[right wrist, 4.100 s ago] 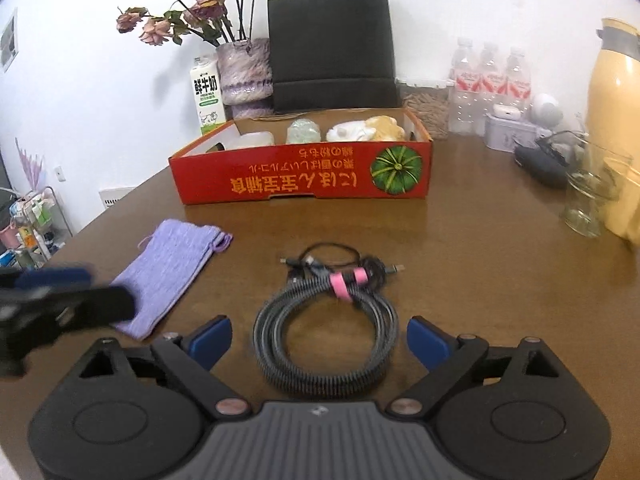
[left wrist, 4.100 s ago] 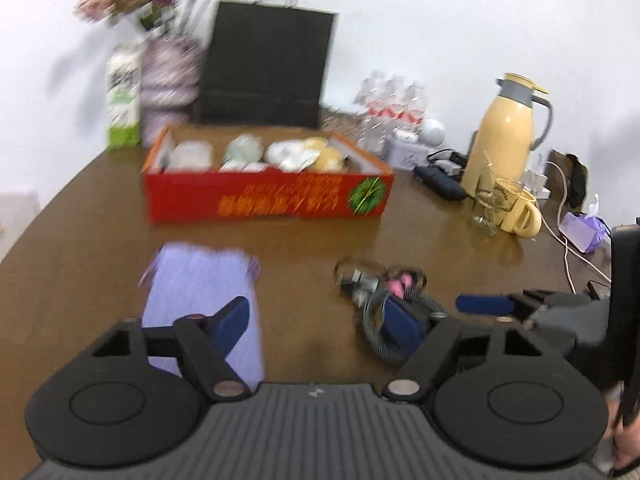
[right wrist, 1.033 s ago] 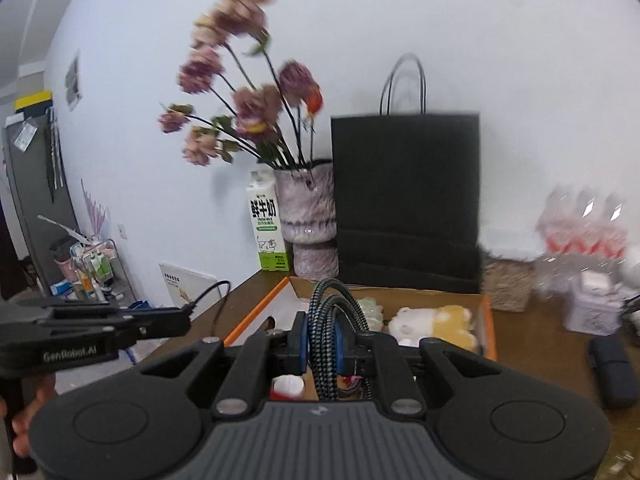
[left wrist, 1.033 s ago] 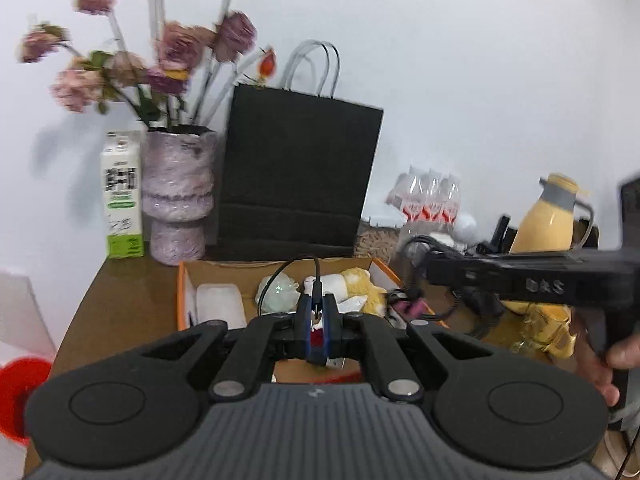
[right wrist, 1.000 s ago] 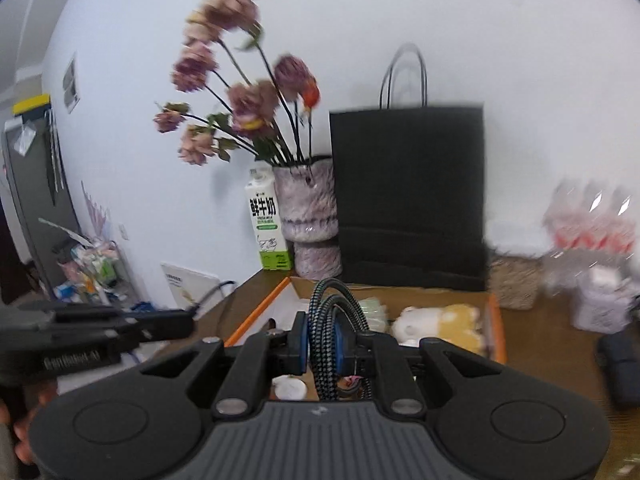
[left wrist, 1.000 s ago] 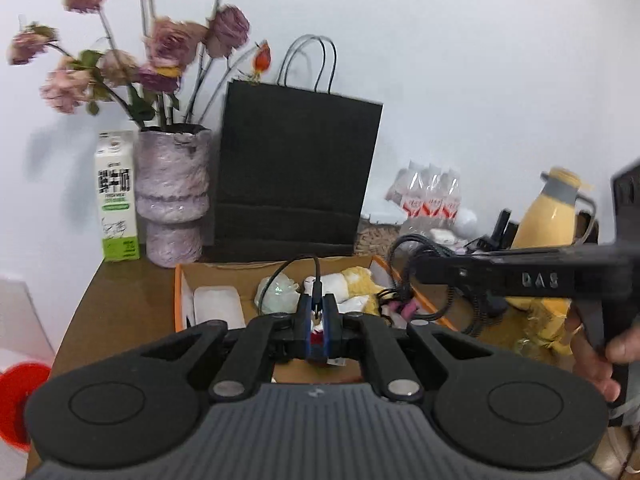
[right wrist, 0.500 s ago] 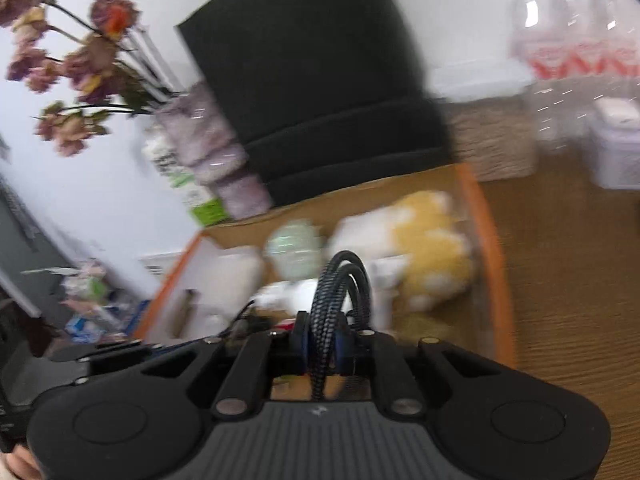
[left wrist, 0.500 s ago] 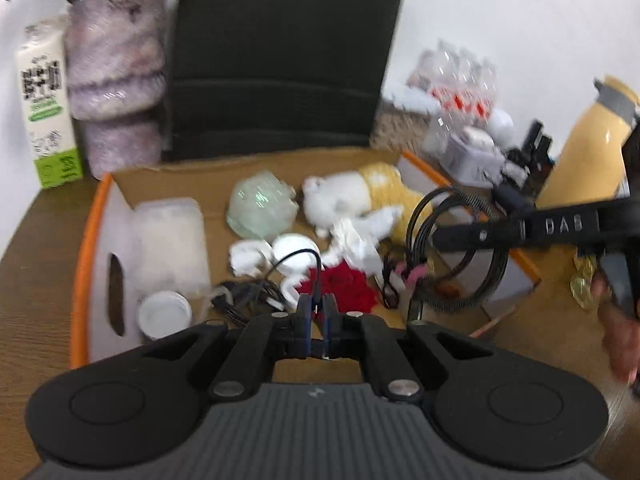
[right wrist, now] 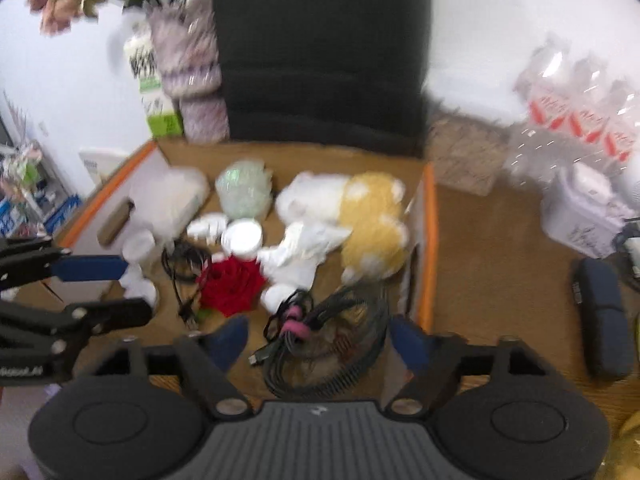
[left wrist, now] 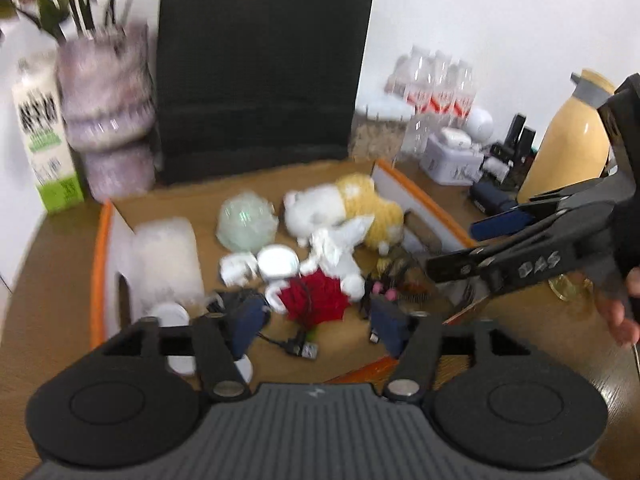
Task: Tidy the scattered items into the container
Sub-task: 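Carry the black cable over the cardboard box and open both tools, then withdraw both tools from the box toward the purple cloth bag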
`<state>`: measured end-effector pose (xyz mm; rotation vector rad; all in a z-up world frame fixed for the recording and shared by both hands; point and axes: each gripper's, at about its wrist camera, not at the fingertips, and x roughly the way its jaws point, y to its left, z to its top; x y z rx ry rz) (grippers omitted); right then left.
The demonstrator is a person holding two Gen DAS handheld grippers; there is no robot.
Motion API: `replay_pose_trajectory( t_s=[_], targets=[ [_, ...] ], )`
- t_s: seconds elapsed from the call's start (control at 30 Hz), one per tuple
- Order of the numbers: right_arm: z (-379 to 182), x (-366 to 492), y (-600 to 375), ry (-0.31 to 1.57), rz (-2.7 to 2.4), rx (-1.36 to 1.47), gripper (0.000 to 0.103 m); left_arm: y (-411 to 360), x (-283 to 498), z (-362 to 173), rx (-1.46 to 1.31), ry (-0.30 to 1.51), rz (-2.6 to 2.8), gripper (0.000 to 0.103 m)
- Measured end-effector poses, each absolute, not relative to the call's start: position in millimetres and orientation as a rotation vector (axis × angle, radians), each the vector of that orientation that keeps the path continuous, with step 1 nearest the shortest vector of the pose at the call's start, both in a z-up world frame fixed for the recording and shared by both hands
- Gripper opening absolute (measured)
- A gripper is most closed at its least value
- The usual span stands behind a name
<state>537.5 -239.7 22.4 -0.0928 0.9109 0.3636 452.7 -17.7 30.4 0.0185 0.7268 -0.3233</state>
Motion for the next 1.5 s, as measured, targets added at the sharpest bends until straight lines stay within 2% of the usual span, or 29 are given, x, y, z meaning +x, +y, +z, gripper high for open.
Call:
replay_pose_trajectory(
  t_s=[0.3, 0.47, 0.67, 0.93, 1.13, 1.3, 1.4, 1.5],
  targets=[
    [94, 489, -270, 0.842, 0.355, -0.056, 0.085, -9, 413, 85, -0.013, 0.693, -0.284, 0.089],
    [110, 451, -267, 0.816, 0.375, -0.093, 0.086, 0, 383, 99, -0.049, 0.738, -0.288, 0.092],
    [116, 388, -265, 0.755, 0.417, -0.114, 0.091, 11, 316, 109, -0.033, 0.658, -0.291, 0.097],
    [87, 280, -257, 0.639, 0.447, -0.127, 0.095, 18, 203, 74, -0.058, 0.555, -0.314, 0.098],
    [49, 177, -249, 0.460, 0.350, -0.063, 0.097, 18, 133, 35, -0.143, 0.515, -0.117, 0.098],
    [18, 122, -237, 0.417, 0.251, -0.082, 0.098, 5, 107, 3, -0.149, 0.547, -0.065, 0.098],
    [5, 108, -239, 0.443, 0.249, -0.057, 0.098, -4, 110, -5, -0.069, 0.544, -0.021, 0.098],
    [-4, 103, -241, 0.481, 0.252, -0.029, 0.098, -3, 111, -6, -0.103, 0.550, -0.059, 0.098]
  ],
)
